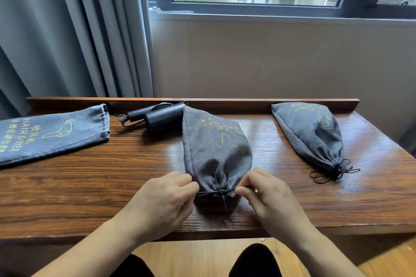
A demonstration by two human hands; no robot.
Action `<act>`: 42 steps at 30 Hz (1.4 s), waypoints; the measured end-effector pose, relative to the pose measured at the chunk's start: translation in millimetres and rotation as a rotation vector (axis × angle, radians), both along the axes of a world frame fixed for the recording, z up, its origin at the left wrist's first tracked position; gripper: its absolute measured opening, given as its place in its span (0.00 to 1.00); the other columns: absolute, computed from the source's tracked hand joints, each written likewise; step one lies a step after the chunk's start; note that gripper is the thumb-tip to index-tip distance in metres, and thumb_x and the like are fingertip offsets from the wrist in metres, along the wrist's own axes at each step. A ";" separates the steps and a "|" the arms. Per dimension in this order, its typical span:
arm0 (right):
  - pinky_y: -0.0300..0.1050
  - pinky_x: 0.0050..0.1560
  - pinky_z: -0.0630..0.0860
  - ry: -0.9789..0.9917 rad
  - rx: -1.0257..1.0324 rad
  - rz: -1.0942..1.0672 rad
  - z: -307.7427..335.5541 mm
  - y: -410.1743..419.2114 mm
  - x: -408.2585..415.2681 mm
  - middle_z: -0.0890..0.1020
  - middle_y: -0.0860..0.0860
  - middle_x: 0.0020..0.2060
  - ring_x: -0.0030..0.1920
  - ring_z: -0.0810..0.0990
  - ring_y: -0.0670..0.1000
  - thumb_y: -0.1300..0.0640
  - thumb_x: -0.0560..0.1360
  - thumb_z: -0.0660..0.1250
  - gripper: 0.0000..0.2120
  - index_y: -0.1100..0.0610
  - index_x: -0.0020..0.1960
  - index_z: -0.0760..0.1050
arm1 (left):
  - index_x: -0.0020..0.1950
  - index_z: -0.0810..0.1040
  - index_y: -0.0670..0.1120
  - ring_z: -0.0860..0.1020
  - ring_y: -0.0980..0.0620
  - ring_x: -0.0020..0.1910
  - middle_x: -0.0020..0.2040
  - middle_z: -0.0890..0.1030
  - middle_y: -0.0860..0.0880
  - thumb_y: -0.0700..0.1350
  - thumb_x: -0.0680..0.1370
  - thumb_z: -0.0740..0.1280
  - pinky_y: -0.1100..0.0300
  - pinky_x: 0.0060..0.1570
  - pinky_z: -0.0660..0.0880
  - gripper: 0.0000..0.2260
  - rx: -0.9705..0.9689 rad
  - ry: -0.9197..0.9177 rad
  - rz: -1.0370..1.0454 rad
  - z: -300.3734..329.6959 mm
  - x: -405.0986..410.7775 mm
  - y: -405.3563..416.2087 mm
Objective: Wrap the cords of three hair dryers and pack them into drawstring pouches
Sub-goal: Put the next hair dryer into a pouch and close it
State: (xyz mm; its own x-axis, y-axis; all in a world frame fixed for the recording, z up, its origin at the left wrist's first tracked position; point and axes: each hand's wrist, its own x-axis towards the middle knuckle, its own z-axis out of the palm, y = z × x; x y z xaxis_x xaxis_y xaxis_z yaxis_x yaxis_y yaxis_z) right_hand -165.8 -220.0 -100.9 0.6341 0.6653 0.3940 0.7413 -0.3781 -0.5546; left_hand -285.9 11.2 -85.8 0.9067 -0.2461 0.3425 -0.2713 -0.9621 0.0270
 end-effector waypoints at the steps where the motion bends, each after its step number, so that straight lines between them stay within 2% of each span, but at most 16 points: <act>1: 0.35 0.43 0.70 0.007 -0.008 -0.002 -1.3 0.0 0.6 0.75 0.39 0.39 0.42 0.75 0.41 0.48 0.76 0.66 0.08 0.49 0.41 0.73 | 0.40 0.67 0.51 0.70 0.53 0.39 0.39 0.70 0.54 0.48 0.77 0.61 0.58 0.32 0.72 0.06 0.001 0.010 0.006 -1.8 2.0 0.0; 4: 0.34 0.43 0.69 0.091 -0.059 0.031 -4.0 -0.3 3.8 0.77 0.42 0.38 0.43 0.76 0.43 0.43 0.74 0.66 0.10 0.48 0.39 0.74 | 0.41 0.68 0.51 0.71 0.52 0.47 0.46 0.70 0.54 0.48 0.77 0.61 0.57 0.45 0.73 0.06 -0.113 0.078 0.009 -7.6 6.3 -0.7; 7: 0.37 0.48 0.72 0.208 0.024 0.009 0.9 -1.1 9.1 0.77 0.43 0.41 0.46 0.78 0.46 0.37 0.71 0.65 0.15 0.48 0.39 0.75 | 0.44 0.69 0.52 0.71 0.56 0.54 0.54 0.69 0.55 0.53 0.76 0.59 0.57 0.54 0.72 0.06 -0.496 0.103 0.098 -12.7 8.0 -0.6; 10: 0.45 0.59 0.74 0.203 0.223 -0.115 9.4 8.3 16.2 0.76 0.42 0.49 0.56 0.77 0.46 0.34 0.71 0.66 0.16 0.45 0.48 0.76 | 0.62 0.71 0.59 0.73 0.65 0.59 0.64 0.69 0.60 0.60 0.78 0.57 0.61 0.59 0.71 0.15 -0.820 0.034 0.271 -13.5 22.6 1.1; 12: 0.40 0.70 0.65 0.171 0.141 -0.135 12.9 22.6 20.9 0.70 0.44 0.63 0.67 0.69 0.44 0.31 0.69 0.64 0.25 0.41 0.62 0.73 | 0.74 0.66 0.61 0.67 0.68 0.68 0.71 0.66 0.63 0.57 0.82 0.56 0.75 0.65 0.59 0.19 -0.882 0.113 0.296 -14.3 36.5 -0.5; 14: 0.36 0.74 0.53 0.214 -0.016 -0.116 12.4 38.9 23.8 0.59 0.45 0.74 0.76 0.57 0.44 0.27 0.67 0.61 0.37 0.37 0.73 0.63 | 0.76 0.64 0.57 0.62 0.67 0.71 0.71 0.65 0.62 0.52 0.85 0.55 0.83 0.62 0.51 0.19 -0.850 0.189 0.311 -18.3 47.9 -2.2; 15: 0.39 0.76 0.50 0.232 -0.081 -0.101 11.0 46.9 23.8 0.53 0.45 0.77 0.78 0.51 0.45 0.27 0.68 0.61 0.39 0.37 0.76 0.59 | 0.77 0.64 0.55 0.62 0.67 0.71 0.72 0.65 0.61 0.50 0.85 0.55 0.84 0.61 0.50 0.19 -0.845 0.200 0.316 -20.1 51.8 -2.5; 18: 0.55 0.79 0.49 0.163 -0.262 -0.099 6.0 63.2 19.3 0.45 0.45 0.80 0.79 0.40 0.53 0.27 0.70 0.61 0.40 0.36 0.78 0.52 | 0.76 0.62 0.52 0.62 0.68 0.65 0.73 0.65 0.58 0.45 0.86 0.53 0.78 0.62 0.53 0.18 -0.723 0.255 0.268 -23.8 65.4 -0.8; 20: 0.62 0.77 0.52 0.091 -0.388 -0.144 8.5 66.9 18.7 0.44 0.46 0.80 0.78 0.38 0.58 0.27 0.70 0.60 0.40 0.36 0.77 0.51 | 0.74 0.59 0.56 0.63 0.65 0.63 0.68 0.63 0.63 0.40 0.85 0.53 0.78 0.60 0.54 0.19 -0.647 0.317 0.245 -20.6 73.9 1.2; 22: 0.63 0.76 0.56 0.044 -0.472 -0.181 13.3 67.0 23.5 0.46 0.47 0.80 0.78 0.39 0.60 0.31 0.71 0.61 0.37 0.36 0.76 0.51 | 0.70 0.62 0.59 0.67 0.64 0.66 0.66 0.67 0.64 0.38 0.84 0.58 0.79 0.63 0.56 0.21 -0.690 0.309 0.217 -18.2 83.7 8.6; 25: 0.63 0.74 0.61 0.040 -0.533 -0.220 21.0 64.7 38.3 0.48 0.48 0.80 0.78 0.41 0.62 0.35 0.72 0.64 0.35 0.37 0.75 0.53 | 0.74 0.68 0.57 0.69 0.63 0.68 0.70 0.73 0.58 0.44 0.83 0.61 0.71 0.65 0.61 0.19 -0.688 0.294 0.246 -22.0 92.3 20.2; 30: 0.69 0.74 0.54 0.054 -0.606 -0.300 29.0 50.6 76.7 0.49 0.49 0.80 0.79 0.42 0.62 0.40 0.71 0.65 0.35 0.38 0.74 0.56 | 0.72 0.72 0.53 0.71 0.57 0.68 0.69 0.75 0.55 0.56 0.82 0.59 0.69 0.63 0.62 0.20 -0.498 0.209 0.265 -23.6 91.7 29.5; 33: 0.70 0.74 0.51 0.074 -0.638 -0.372 33.2 38.8 100.6 0.49 0.48 0.81 0.79 0.42 0.61 0.42 0.71 0.64 0.32 0.38 0.73 0.57 | 0.71 0.73 0.53 0.66 0.56 0.74 0.71 0.73 0.54 0.63 0.77 0.52 0.61 0.71 0.59 0.27 -0.441 0.193 0.291 -24.7 92.6 38.3; 38: 0.73 0.73 0.45 0.011 -0.739 -0.426 39.6 36.6 112.8 0.49 0.50 0.81 0.79 0.40 0.62 0.43 0.72 0.62 0.30 0.42 0.72 0.60 | 0.73 0.71 0.55 0.57 0.56 0.78 0.75 0.68 0.56 0.58 0.82 0.56 0.54 0.74 0.53 0.21 -0.346 0.136 0.332 -24.9 99.5 55.3; 40: 0.72 0.74 0.44 -0.124 -0.668 -0.397 36.5 48.1 105.4 0.54 0.53 0.80 0.79 0.41 0.61 0.42 0.72 0.62 0.27 0.45 0.70 0.65 | 0.72 0.72 0.55 0.56 0.53 0.78 0.75 0.67 0.53 0.62 0.78 0.51 0.49 0.74 0.53 0.26 -0.300 0.092 0.340 -22.3 99.8 64.7; 42: 0.71 0.74 0.49 -0.323 -0.457 -0.291 27.9 63.9 95.0 0.65 0.55 0.75 0.79 0.49 0.62 0.44 0.71 0.60 0.24 0.48 0.65 0.72 | 0.72 0.71 0.54 0.54 0.49 0.79 0.77 0.65 0.50 0.62 0.78 0.54 0.44 0.75 0.50 0.26 -0.205 0.004 0.390 -20.4 104.8 79.8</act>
